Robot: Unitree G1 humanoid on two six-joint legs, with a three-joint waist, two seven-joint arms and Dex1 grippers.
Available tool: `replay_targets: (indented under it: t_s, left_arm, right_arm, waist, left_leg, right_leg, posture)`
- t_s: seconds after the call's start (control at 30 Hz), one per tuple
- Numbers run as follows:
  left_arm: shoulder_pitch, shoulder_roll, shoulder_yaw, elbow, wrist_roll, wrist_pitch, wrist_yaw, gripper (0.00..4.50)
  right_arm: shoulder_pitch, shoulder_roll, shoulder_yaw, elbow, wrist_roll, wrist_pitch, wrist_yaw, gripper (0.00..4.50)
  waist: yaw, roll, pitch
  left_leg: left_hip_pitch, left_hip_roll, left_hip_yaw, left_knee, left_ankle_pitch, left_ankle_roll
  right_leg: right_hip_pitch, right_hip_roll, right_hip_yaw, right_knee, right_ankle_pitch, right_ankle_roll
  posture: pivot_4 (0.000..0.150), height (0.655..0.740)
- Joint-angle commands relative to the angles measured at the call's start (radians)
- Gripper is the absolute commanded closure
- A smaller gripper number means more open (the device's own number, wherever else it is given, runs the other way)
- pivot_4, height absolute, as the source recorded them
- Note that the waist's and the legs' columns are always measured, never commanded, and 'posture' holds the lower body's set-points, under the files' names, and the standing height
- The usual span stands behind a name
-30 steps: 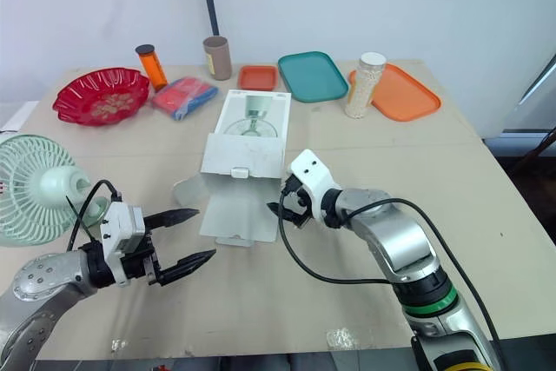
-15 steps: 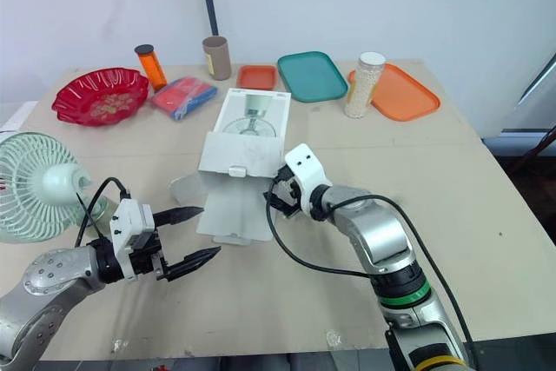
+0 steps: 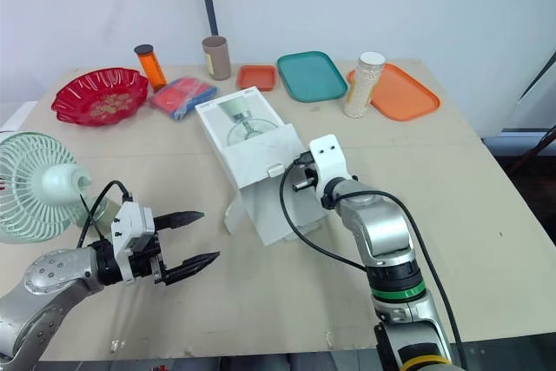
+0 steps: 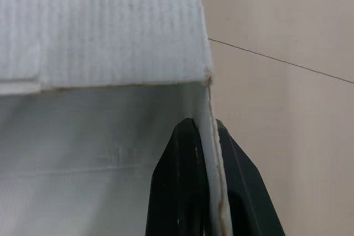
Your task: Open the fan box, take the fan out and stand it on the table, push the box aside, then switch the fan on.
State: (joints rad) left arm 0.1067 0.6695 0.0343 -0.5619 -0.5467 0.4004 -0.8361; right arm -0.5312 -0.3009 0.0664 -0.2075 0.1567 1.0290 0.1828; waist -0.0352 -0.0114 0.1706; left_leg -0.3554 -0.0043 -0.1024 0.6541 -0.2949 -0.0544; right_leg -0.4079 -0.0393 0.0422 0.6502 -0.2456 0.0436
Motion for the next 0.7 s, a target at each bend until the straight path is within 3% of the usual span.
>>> replay_targets:
  t_s: [0.03, 0.43, 0.67, 0.7]
  left_arm:
    - [-0.009, 0.013, -0.003, 0.004, 0.008, -0.012, -0.022, 0.0]
    - [-0.066, 0.01, -0.043, 0.094, 0.028, -0.043, -0.112, 0.0]
    - [-0.15, -0.025, -0.11, 0.14, 0.052, -0.045, -0.133, 0.0]
    - [-0.163, -0.028, -0.12, 0.145, 0.055, -0.044, -0.136, 0.0]
  right_arm:
    - [0.011, -0.002, -0.091, -0.017, -0.03, 0.012, -0.064, 4.46]
    - [0.197, -0.053, -0.325, -0.307, -0.04, 0.217, -0.111, 4.46]
    - [0.3, -0.139, -0.493, -0.365, -0.062, 0.25, -0.105, 4.46]
    - [0.297, -0.141, -0.503, -0.367, -0.056, 0.252, -0.099, 4.22]
  waist:
    - [0.0, 0.0, 0.0]
    - [0.002, 0.0, 0.0]
    - [0.002, 0.001, 0.0]
    - [-0.001, 0.001, -0.001]
  left_leg:
    - [0.0, 0.0, 0.0, 0.0, 0.0, 0.0]
    - [-0.001, 0.0, 0.0, 0.0, 0.0, 0.0]
    - [0.0, -0.001, 0.0, 0.0, 0.0, 0.0]
    - [0.0, -0.001, 0.0, 0.0, 0.0, 0.0]
  right_leg:
    - [0.0, 0.0, 0.0, 0.0, 0.0, 0.0]
    - [0.0, 0.0, 0.0, 0.0, 0.0, 0.0]
    - [0.001, 0.0, 0.001, 0.0, 0.0, 0.001]
    - [0.001, 0.0, 0.001, 0.0, 0.0, 0.001]
  posture:
    - [0.15, 0.74]
    - [0.15, 0.74]
    - [0.15, 0.74]
    - [0.15, 0.74]
